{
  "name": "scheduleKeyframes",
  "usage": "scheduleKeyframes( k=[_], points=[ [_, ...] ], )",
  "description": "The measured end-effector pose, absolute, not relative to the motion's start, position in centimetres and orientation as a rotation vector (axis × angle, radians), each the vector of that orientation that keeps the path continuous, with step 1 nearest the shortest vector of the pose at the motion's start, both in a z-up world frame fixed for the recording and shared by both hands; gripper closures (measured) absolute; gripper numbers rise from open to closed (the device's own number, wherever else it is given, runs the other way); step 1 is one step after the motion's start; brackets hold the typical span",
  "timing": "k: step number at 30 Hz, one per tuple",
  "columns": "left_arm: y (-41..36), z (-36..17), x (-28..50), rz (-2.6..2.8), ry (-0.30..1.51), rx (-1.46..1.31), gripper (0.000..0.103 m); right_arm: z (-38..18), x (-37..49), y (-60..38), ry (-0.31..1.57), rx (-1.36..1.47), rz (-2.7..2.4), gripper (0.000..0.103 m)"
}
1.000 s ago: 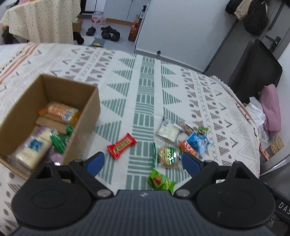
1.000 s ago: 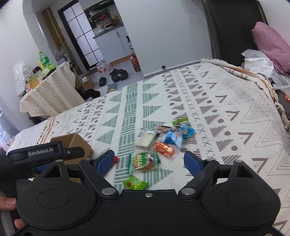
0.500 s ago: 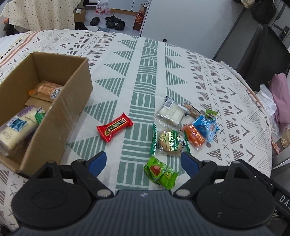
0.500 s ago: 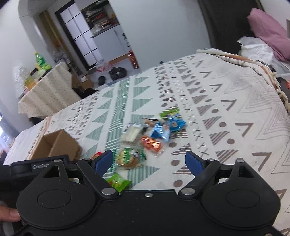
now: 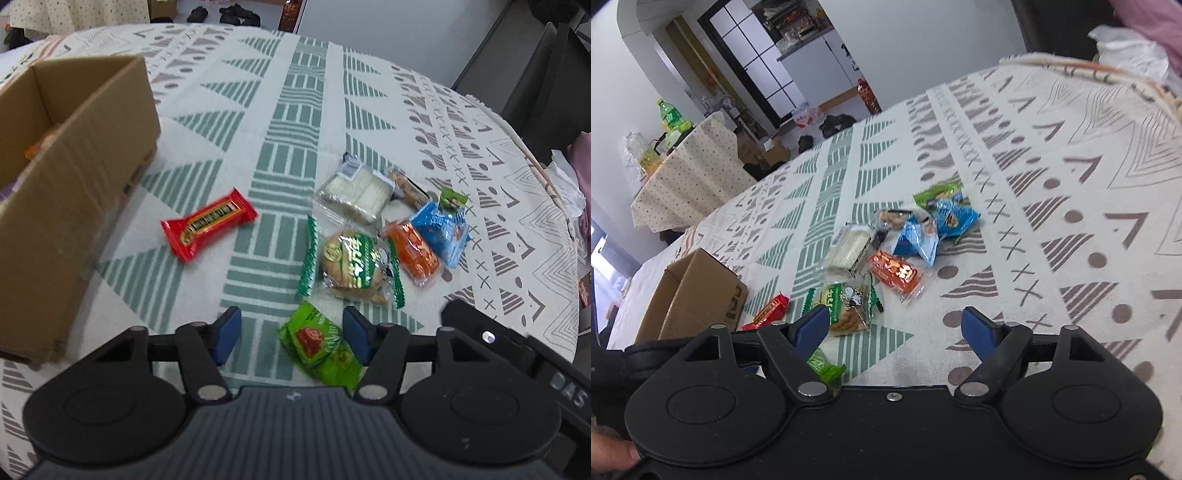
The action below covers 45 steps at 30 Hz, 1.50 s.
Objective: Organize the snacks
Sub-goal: 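Grasp the green snack pack with the left gripper while the right gripper moves toward the round bun pack, then grasp the round bun pack with the right gripper while the left gripper holds the green pack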
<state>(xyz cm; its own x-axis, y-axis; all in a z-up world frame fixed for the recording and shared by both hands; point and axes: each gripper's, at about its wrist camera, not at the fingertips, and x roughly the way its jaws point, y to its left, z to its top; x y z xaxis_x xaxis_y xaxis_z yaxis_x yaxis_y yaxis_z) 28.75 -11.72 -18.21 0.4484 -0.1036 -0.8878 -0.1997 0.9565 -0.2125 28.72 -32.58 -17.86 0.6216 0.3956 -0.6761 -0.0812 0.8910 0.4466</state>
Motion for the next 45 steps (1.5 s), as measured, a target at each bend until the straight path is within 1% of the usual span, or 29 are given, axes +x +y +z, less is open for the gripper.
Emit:
scheduleKeyframes(
  k=[3, 7, 8, 10, 12, 13, 18, 28, 35, 45],
  points=[
    [-12.3, -18.8, 28.6, 0.054, 1.141, -0.333, 0.045, -19.0, 29.5, -32.7, 0.889, 0.412, 0.295, 0.028],
    [-13.4, -19.4, 28.5, 0.066, 1.136, -0.281, 0.045, -20.1, 30.4, -33.0, 0.914, 0.438, 0.304, 0.032],
    [-13.5, -19.5, 28.4, 0.068, 1.13, -0.27, 0.047, -20.3, 30.5, -33.0, 0.916, 0.443, 0.305, 0.033],
    [-13.6, -19.4, 28.5, 0.077, 1.118, -0.263, 0.07, -20.5, 30.8, -33.1, 0.915, 0.45, 0.308, 0.033],
    [-13.0, -19.3, 28.7, 0.096, 1.115, -0.286, 0.078, -20.7, 31.0, -33.0, 0.913, 0.45, 0.311, 0.033],
    [-12.5, -19.2, 28.8, 0.103, 1.111, -0.306, 0.08, -20.7, 31.1, -33.0, 0.911, 0.448, 0.312, 0.033],
    [-10.7, -18.6, 29.0, 0.182, 1.061, -0.317, 0.081, -20.7, 31.7, -32.8, 0.892, 0.442, 0.329, 0.034],
    [-8.7, -18.4, 29.8, 0.215, 1.051, -0.353, 0.081, -20.9, 33.0, -31.7, 0.878, 0.393, 0.334, 0.04],
    [-8.4, -18.6, 29.9, 0.205, 1.063, -0.366, 0.081, -21.0, 34.0, -30.9, 0.864, 0.343, 0.312, 0.04],
    [-7.8, -18.4, 30.3, 0.213, 1.061, -0.383, 0.081, -21.4, 34.9, -29.4, 0.841, 0.249, 0.299, 0.037]
  ],
)
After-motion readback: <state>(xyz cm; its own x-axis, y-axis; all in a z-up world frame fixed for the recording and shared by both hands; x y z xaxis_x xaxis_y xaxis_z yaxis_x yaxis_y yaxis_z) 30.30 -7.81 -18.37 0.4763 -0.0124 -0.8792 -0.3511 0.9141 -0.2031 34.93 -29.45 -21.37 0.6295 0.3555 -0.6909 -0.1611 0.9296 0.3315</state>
